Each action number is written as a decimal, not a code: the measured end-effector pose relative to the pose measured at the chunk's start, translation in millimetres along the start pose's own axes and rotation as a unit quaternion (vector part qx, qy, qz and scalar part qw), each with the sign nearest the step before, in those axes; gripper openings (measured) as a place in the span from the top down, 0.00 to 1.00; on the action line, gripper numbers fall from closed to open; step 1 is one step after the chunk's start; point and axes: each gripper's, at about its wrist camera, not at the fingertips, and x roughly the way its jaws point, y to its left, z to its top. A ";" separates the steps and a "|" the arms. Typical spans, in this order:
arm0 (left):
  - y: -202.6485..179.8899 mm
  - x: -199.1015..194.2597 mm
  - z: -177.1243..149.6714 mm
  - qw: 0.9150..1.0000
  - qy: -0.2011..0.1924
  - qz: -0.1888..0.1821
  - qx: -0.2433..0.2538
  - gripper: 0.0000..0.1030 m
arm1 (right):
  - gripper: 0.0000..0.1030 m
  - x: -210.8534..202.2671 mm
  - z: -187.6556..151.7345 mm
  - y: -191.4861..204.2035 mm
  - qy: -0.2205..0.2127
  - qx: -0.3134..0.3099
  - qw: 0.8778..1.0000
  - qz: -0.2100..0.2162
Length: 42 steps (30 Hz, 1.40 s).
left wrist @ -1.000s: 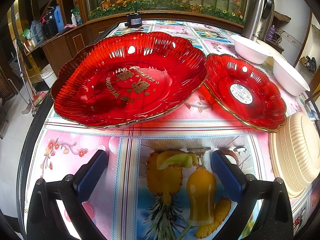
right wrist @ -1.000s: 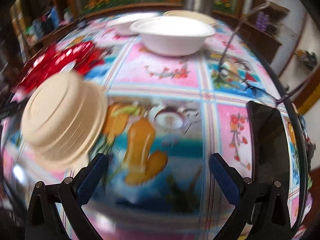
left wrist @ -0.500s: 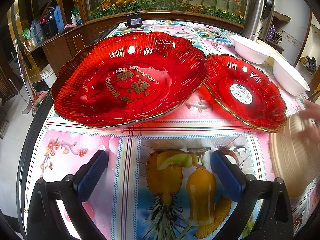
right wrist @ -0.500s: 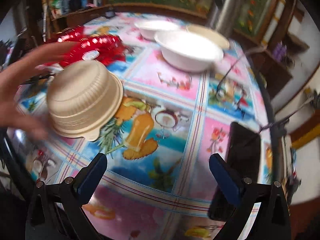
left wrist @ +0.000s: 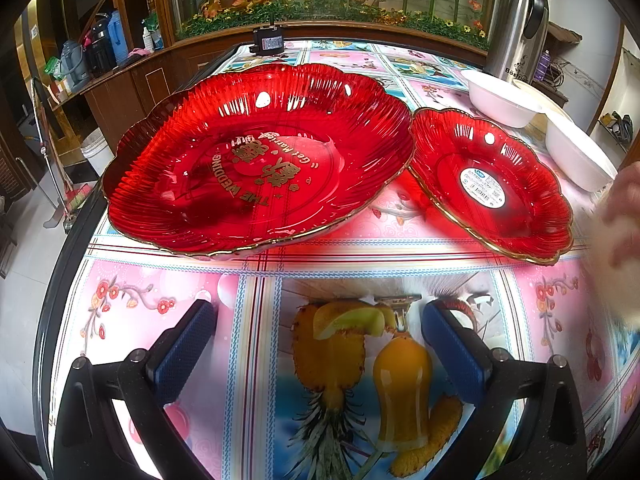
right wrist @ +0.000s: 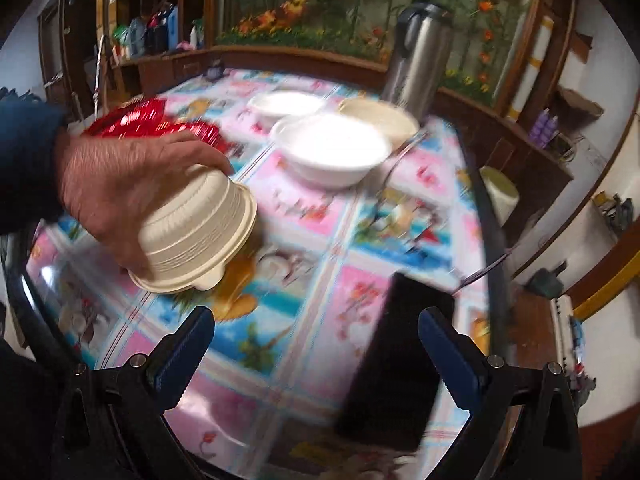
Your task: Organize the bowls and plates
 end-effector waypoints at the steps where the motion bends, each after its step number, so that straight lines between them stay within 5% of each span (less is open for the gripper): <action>1: 0.0 -0.2 -0.1 1.000 0.000 0.000 0.000 0.00 | 0.00 -5.8 5.0 -6.1 -0.008 0.011 1.000 0.003; 6: -0.1 0.0 -0.1 1.000 0.000 0.000 0.000 0.00 | 0.00 -23.0 33.9 -10.8 -0.039 0.027 0.998 0.037; 23: 0.0 0.1 0.0 1.000 -0.001 0.000 0.000 0.00 | 0.00 -10.6 98.6 88.0 -0.060 -0.025 0.983 0.171; 34: 0.9 -0.4 1.0 1.000 0.001 -0.002 0.004 0.00 | 0.00 -2.8 126.8 125.2 -0.023 0.016 0.968 0.249; 42: 10.9 -10.5 -7.5 0.998 0.045 0.019 -0.026 0.00 | 0.00 24.3 140.4 142.6 0.023 0.052 0.962 0.268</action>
